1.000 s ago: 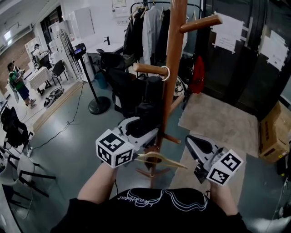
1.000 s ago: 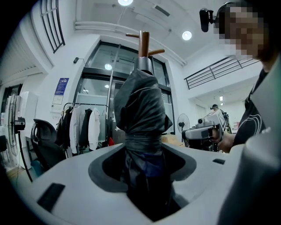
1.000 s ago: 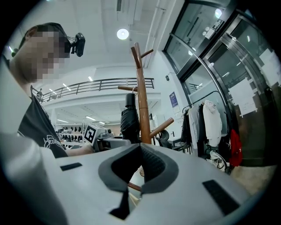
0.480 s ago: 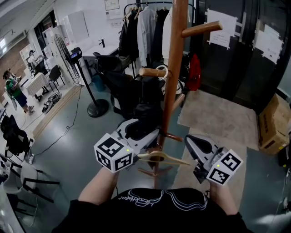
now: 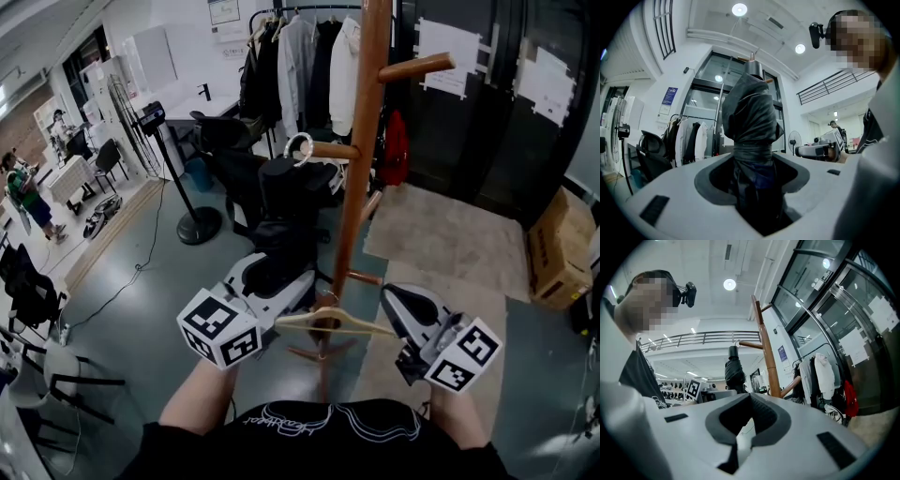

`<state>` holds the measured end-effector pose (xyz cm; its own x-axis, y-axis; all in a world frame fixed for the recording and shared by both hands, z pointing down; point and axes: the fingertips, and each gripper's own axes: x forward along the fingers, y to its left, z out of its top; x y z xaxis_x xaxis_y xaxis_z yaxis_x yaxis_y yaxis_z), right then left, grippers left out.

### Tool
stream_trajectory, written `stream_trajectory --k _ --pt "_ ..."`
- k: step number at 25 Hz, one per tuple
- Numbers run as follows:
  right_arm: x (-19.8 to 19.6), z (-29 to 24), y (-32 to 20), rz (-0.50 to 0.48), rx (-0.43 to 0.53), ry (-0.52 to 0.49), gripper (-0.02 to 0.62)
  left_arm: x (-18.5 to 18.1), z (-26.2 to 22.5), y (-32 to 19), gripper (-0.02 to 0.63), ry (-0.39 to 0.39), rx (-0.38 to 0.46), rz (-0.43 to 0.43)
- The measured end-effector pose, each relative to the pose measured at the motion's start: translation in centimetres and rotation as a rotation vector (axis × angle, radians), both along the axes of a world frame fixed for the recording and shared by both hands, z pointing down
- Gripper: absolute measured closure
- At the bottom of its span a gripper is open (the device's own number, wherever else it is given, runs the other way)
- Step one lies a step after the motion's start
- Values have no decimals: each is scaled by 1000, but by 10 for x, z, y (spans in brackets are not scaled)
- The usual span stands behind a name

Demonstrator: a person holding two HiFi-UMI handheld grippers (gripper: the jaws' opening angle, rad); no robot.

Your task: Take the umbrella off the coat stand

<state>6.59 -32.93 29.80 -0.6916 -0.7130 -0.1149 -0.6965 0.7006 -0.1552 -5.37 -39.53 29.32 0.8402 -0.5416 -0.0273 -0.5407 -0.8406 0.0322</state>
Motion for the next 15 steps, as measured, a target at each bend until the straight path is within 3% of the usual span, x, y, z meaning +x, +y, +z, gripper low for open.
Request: stream_trajectory --k 15 --pt "-72 -6 71 -14 7 -37 598 -58 13 98 385 71 -90 67"
